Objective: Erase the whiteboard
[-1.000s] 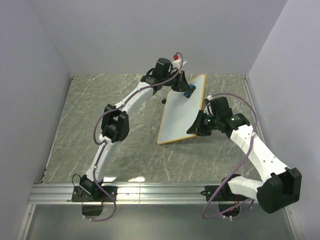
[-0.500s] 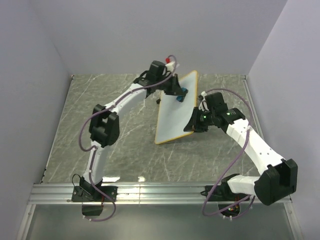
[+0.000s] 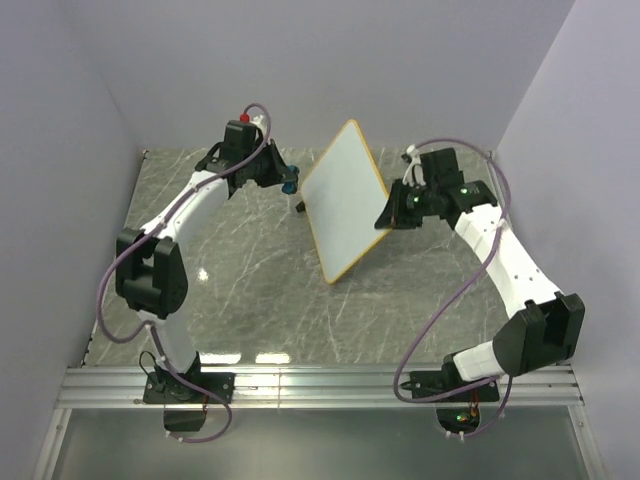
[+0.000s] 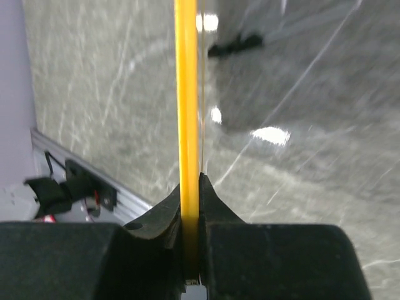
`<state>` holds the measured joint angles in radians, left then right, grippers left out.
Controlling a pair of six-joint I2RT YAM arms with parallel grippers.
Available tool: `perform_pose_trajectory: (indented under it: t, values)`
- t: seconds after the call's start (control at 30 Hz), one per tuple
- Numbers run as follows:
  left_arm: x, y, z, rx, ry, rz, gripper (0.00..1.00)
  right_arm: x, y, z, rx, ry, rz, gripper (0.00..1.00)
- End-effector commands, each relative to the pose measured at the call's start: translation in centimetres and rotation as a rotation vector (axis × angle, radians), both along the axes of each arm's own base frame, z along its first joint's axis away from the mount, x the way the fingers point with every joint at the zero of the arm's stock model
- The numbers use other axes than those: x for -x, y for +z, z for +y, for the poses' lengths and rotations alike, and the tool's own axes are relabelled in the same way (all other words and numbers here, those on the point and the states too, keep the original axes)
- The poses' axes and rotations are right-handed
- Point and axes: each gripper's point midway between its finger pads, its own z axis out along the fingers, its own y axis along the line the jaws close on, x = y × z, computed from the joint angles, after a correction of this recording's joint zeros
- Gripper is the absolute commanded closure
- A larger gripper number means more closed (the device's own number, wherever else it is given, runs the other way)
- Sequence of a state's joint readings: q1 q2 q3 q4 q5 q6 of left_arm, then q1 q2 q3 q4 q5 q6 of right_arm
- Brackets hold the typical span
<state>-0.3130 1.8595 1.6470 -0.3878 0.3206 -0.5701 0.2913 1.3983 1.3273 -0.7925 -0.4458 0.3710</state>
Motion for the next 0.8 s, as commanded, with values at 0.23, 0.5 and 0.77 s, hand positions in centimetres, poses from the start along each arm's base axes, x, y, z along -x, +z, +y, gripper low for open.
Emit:
perform_pose_trajectory:
  t: [0.23,0.5,0.77]
  values:
    - [6.6,-3.4,7.9,-0.153,0.258,0.122,1.00,-6.7,11.0,-2.6,-0.016,-0.081,-0.308,1.00]
    - [10.1,-6.0,10.4,-0.193,0.314,0.191,1.00,-7.2,12.0,-3.3,0.019,-0.064,-0.362,1.00]
    - [11.8,-10.0,11.1,-0.234,0.313,0.288,1.00,-7.5,12.1,-3.2,0.032,-0.030,-0.392,1.00]
